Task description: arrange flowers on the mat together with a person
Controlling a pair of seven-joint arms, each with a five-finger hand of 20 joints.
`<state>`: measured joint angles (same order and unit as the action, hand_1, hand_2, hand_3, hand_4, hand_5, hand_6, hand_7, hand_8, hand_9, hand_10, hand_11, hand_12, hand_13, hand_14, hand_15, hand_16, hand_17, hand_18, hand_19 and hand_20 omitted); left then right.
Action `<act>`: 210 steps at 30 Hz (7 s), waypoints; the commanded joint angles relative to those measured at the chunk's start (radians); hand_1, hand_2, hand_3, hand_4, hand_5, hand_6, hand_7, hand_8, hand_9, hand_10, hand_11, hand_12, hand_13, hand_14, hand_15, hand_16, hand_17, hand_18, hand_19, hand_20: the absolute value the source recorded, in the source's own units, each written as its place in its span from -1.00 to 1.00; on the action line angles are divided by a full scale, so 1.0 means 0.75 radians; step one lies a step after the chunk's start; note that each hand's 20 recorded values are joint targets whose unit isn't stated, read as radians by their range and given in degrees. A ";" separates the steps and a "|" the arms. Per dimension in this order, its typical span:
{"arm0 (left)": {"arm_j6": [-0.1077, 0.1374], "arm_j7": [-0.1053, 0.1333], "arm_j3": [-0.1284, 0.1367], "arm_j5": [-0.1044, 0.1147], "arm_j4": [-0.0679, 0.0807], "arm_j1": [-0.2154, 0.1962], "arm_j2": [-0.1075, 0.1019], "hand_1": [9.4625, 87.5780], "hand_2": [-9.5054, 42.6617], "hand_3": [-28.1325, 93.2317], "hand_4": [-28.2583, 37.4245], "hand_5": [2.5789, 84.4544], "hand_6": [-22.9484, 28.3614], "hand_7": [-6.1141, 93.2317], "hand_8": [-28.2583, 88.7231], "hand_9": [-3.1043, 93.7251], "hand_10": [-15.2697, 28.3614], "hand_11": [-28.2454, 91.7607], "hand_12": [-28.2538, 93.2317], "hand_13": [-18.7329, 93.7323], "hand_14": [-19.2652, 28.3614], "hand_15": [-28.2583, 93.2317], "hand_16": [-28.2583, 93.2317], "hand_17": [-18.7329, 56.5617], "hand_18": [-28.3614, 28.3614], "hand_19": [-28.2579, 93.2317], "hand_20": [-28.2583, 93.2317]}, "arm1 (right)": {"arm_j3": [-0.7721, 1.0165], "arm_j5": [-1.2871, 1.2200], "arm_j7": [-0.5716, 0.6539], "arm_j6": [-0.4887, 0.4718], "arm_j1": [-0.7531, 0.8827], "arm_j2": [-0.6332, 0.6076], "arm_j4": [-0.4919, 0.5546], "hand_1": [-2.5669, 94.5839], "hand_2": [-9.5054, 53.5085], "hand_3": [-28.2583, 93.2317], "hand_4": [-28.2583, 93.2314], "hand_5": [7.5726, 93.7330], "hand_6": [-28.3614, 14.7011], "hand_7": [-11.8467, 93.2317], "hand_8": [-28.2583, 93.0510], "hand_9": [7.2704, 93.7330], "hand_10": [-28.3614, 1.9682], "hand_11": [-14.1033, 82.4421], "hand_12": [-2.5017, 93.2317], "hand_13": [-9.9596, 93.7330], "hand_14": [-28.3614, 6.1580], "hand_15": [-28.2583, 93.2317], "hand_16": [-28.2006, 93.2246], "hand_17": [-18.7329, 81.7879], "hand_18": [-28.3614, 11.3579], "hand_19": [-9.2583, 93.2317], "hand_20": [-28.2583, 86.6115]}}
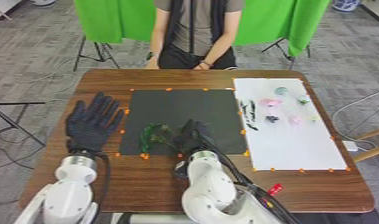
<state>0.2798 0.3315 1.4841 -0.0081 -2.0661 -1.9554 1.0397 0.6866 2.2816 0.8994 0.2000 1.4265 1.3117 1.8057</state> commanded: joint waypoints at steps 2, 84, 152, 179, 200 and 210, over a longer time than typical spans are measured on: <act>0.006 0.028 0.041 0.004 -0.016 -0.086 0.026 -0.49 -0.10 0.69 -1.00 0.06 0.24 -0.57 -0.70 -0.09 0.35 -0.19 -0.41 -0.10 0.48 0.01 -0.65 -0.67 0.55 0.14 -0.36 | -0.012 -0.034 -0.023 0.002 -0.033 -0.079 0.086 -0.08 -1.00 0.66 -0.91 0.46 0.05 -0.10 -0.37 0.34 -0.49 0.47 -0.18 0.29 -0.62 0.80 0.01 -0.05 -1.00 0.87 0.23; -0.063 0.119 0.236 -0.067 -0.057 -0.266 0.074 -0.54 -0.11 0.69 -1.00 0.05 0.21 -0.63 -0.70 -0.10 0.33 -0.23 -0.44 -0.12 0.42 -0.07 -0.65 -0.67 0.54 0.10 -0.38 | 1.550 -1.682 -1.158 -0.113 0.811 -0.405 0.475 -0.54 -0.38 0.80 -0.92 -0.04 0.16 -0.50 -0.71 -0.10 -0.04 -0.59 -0.68 -0.15 -0.22 -0.38 -0.26 -0.40 -0.48 -0.17 -0.29; -0.066 -0.022 0.316 -0.163 -0.108 -0.318 0.076 -0.52 -0.09 0.68 -1.00 0.05 0.21 -0.63 -0.70 -0.11 0.33 -0.23 -0.43 -0.13 0.43 -0.07 -0.66 -0.67 0.55 0.11 -0.37 | 1.455 -1.604 -1.054 -0.180 0.821 -0.380 0.483 -0.53 -0.36 0.79 -0.91 -0.01 0.16 -0.50 -0.71 -0.10 -0.05 -0.59 -0.67 -0.10 -0.33 -0.36 -0.26 -0.41 -0.54 -0.12 -0.28; -0.027 -0.023 0.309 -0.147 -0.118 -0.355 0.094 -0.51 -0.10 0.67 -1.00 0.04 0.21 -0.64 -0.69 -0.11 0.33 -0.23 -0.43 -0.13 0.43 -0.08 -0.65 -0.67 0.54 0.12 -0.38 | 0.987 0.202 -0.847 -0.229 0.474 -0.758 0.162 -0.14 -0.99 0.82 -1.00 -0.23 0.20 -0.37 -0.78 -0.22 0.14 -0.48 -0.69 0.00 0.12 -0.30 -0.24 -0.22 -0.20 0.22 -0.21; -0.016 -0.019 0.302 -0.096 -0.121 -0.378 0.113 -0.50 -0.09 0.67 -1.00 0.05 0.21 -0.63 -0.69 -0.10 0.34 -0.22 -0.43 -0.13 0.46 -0.04 -0.65 -0.68 0.54 0.12 -0.38 | 0.622 0.251 -0.792 -0.261 0.219 -0.812 -0.055 0.13 -1.00 0.66 -1.00 0.19 0.52 -0.18 -0.75 0.37 0.35 -0.36 -0.58 0.24 0.30 -0.14 -0.18 -0.15 -0.23 0.25 -0.19; -0.017 -0.022 0.312 -0.097 -0.118 -0.376 0.109 -0.50 -0.08 0.67 -1.00 0.05 0.22 -0.63 -0.69 -0.10 0.34 -0.22 -0.43 -0.13 0.46 -0.04 -0.66 -0.68 0.54 0.12 -0.38 | 0.559 0.238 -0.893 0.089 0.204 -0.849 -0.012 0.32 -1.00 0.53 -1.00 0.47 0.55 0.05 -0.61 0.81 0.57 -0.49 -0.07 0.47 0.47 -0.13 0.18 -0.12 -0.30 0.26 -0.10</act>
<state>0.2575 0.3217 1.7184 -0.0848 -2.1588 -2.2213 1.1172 1.1363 2.4616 0.2954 0.0761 1.5842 0.7041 1.7619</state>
